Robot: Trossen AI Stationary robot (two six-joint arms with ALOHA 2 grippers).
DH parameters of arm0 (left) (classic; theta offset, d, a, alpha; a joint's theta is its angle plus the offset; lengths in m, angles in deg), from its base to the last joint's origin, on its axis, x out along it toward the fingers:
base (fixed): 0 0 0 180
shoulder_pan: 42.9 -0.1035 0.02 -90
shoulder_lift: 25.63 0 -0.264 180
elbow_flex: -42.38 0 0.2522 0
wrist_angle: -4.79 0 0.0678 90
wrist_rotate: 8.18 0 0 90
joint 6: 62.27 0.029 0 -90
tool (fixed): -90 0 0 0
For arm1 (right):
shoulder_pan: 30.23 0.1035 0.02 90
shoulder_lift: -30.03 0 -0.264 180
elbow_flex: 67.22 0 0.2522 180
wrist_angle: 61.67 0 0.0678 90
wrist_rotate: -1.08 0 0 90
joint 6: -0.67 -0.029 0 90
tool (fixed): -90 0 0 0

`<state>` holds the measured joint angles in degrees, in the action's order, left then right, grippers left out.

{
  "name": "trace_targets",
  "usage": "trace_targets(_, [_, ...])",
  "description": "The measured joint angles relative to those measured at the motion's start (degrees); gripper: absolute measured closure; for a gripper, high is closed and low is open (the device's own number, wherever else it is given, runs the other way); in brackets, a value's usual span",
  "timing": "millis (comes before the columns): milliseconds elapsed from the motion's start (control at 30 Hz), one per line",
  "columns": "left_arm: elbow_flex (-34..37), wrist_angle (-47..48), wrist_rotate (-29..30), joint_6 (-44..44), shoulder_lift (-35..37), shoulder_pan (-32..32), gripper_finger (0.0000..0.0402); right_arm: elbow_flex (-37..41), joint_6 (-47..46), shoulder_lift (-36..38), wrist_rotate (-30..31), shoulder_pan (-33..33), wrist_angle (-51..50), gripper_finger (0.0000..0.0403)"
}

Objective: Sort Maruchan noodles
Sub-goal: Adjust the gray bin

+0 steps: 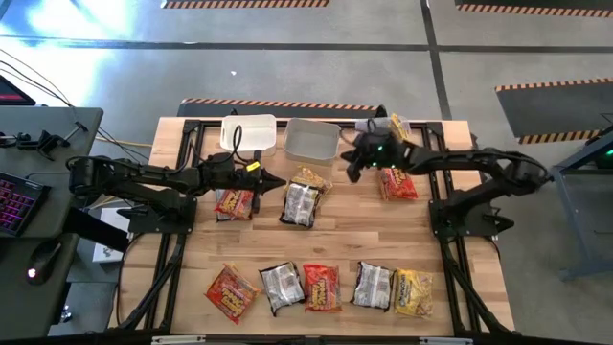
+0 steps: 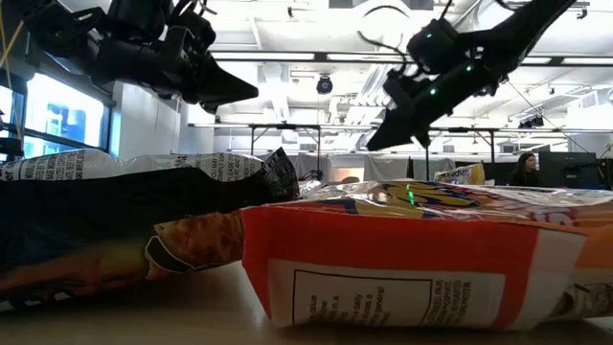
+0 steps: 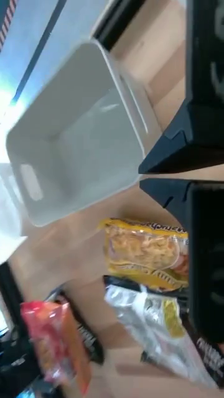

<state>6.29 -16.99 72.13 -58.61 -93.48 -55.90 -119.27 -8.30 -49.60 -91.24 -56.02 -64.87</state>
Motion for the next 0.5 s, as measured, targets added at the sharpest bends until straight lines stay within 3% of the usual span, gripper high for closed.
trace_targets(300, [0.0, 2.7, 0.6, 0.0, 0.0, -0.9, 0.0401, -8.5, 1.9, -13.7, 3.0, 2.4, -1.2, 0.0402])
trace_targets(500, [0.0, 4.0, 1.6, 0.0, 0.0, -0.9, 0.0401, -12.6, 2.0, -18.0, 5.3, 1.4, -3.0, 0.0402])
